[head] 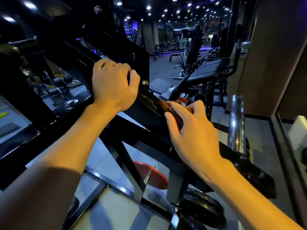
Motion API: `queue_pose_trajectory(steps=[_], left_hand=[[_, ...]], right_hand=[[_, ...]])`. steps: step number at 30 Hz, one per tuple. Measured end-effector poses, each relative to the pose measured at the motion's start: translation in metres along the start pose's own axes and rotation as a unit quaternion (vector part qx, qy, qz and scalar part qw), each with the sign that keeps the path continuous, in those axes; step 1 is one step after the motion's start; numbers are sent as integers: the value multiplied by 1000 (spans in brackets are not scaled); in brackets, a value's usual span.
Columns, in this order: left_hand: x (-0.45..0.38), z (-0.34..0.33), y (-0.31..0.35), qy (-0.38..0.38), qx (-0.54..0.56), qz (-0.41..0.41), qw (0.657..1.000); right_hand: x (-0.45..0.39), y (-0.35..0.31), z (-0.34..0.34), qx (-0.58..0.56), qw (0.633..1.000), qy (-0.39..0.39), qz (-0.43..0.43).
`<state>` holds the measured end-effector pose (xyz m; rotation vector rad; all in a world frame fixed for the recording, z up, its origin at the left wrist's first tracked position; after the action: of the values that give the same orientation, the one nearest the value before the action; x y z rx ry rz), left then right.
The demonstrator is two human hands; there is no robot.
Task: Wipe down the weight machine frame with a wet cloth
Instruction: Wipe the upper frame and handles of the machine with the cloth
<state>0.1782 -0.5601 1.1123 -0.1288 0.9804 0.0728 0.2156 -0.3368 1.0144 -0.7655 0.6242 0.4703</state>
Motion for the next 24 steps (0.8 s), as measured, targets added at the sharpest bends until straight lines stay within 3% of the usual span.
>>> queue_pose_trajectory(steps=[6,12,16,20,24], left_hand=[[1,-5,2,37,20,14,999],[2,-6,1,48,21,9,999],[1,-6,1,51,39,9,998],[2,-11,1,64,43,11,997],[1,-7,3,53,41,11,998]], right_hand=[[38,25,20,-7,999,-9,-40],[-7,-17,-10,3,1000,2,17],[4,-10,0,28,999,-11,45],[32,8,13,11,1000,-22,6],[2,-11,-4,28,999,9,26]])
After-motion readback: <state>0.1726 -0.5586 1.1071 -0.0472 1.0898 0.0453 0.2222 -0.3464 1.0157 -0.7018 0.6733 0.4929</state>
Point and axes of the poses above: each hand's wrist, its own x-axis away from the middle knuckle, its own z-axis out of the back of the hand, y = z × x, the point moved 1 cm from there along -x, towards the middle knuckle, and after that the axes turned 1 degree about z, right-handed, at the moved point
